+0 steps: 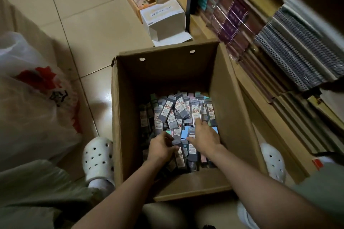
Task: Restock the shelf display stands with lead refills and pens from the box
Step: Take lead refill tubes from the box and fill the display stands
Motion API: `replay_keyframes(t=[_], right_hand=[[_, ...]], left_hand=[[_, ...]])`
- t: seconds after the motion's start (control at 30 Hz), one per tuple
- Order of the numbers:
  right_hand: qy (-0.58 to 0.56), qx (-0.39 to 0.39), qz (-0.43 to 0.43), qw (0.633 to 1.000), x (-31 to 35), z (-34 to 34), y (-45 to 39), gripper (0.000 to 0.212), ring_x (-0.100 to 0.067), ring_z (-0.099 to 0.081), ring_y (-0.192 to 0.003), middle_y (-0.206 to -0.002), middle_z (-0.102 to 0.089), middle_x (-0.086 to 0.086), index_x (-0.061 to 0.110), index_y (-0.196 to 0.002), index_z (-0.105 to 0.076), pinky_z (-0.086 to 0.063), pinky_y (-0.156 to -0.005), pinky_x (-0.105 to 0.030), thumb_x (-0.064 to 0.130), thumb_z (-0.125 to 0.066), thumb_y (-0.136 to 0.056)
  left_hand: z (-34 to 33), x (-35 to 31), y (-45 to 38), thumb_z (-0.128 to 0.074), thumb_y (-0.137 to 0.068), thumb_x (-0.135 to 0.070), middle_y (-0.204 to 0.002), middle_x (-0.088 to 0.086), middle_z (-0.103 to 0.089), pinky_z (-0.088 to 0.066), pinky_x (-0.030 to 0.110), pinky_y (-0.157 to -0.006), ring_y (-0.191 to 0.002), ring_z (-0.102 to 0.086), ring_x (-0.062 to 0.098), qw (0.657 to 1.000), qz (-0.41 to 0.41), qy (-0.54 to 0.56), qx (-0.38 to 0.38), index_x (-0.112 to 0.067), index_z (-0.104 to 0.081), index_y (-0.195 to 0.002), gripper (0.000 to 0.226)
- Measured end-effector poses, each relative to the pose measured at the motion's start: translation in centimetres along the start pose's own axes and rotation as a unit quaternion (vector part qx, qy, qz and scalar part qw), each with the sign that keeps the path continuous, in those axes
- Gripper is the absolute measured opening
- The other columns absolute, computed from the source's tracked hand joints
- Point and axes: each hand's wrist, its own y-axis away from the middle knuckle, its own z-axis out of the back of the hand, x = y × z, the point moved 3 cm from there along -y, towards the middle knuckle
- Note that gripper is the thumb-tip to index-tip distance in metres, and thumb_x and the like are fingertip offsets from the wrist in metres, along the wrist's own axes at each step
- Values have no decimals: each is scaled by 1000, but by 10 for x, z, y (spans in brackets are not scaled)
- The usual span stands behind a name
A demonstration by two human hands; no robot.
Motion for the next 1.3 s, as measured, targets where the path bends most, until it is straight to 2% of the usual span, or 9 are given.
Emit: replay_keyframes(t=[0.17,0.33,0.47,0.53,0.63,0.93,1.0,1.13,1.3], right_hand=[[-100,20,-21,995,-7,-7,-7,43,-27,-62,-94,-111,-61,-10,15,-115,-40,-52,-75,-36,24,-72,-87],[-229,-34,-30,972,-17,-1,-7,21,-16,-62,-77,-94,-64,-4,16,-106,-49,-55,-69,-33,13,-64,-92],[-297,-87,-8,951,-20,12,-8,21,-13,-53,-61,-83,-63,-4,21,-105,-54,-49,-56,-33,13,-66,-91],[-322,-71,9,944,-16,14,-10,21,-14,-53,-61,-84,-62,-2,24,-105,-55,-48,-55,-33,13,-66,-91],[-355,-17,39,934,-2,9,-10,25,-17,-60,-70,-95,-62,-5,32,-98,-54,-53,-59,-31,12,-66,-90],[-453,14,38,891,10,-3,-3,22,-18,-71,-77,-96,-66,-9,27,-97,-60,-59,-59,-31,9,-69,-89],[-418,-8,52,907,6,1,-5,16,-19,-69,-86,-102,-67,-8,22,-105,-65,-61,-71,-40,15,-67,-91],[-132,-25,87,987,-7,0,-13,37,-12,-57,-98,-113,-55,-1,26,-127,-61,-52,-91,-29,16,-66,-92],[54,-27,101,993,0,-13,-20,51,-21,-45,-116,-119,-44,-3,31,-135,-54,-44,-100,-36,38,-70,-87]], left_hand=[[1,-1,-4,-67,-89,-13,-94,-3,-65,-50,20,-72,-90,-63,13,995,-5,102,-8,-16,-60,-96,11],[13,-15,-6,-42,-102,-22,-109,-1,-57,-56,50,-85,-101,-63,23,974,0,223,-36,-26,-39,-118,17],[21,-20,-4,-34,-105,-24,-100,1,-67,-59,31,-68,-81,-71,11,957,-4,284,-54,-27,-33,-126,22],[21,-23,-2,-32,-105,-24,-107,12,-67,-59,39,-74,-88,-70,21,954,-1,298,-30,-28,-34,-126,22],[21,-28,4,-33,-105,-22,-110,15,-64,-56,54,-84,-95,-67,33,961,-24,275,-9,-26,-36,-128,24],[15,-22,6,-67,-86,-3,-128,8,-53,-53,44,-94,-115,-55,22,962,-46,261,62,-25,-40,-136,61],[18,-20,4,-69,-84,-2,-126,8,-56,-54,45,-92,-113,-57,22,964,-31,265,15,-23,-45,-135,60],[31,-7,-3,-67,-87,-2,-119,9,-64,-51,48,-95,-110,-61,25,948,32,305,-85,-11,-55,-125,41],[28,1,-1,-62,-90,-1,-108,7,-65,-52,41,-89,-101,-61,23,933,59,347,-78,-15,-58,-110,25]])
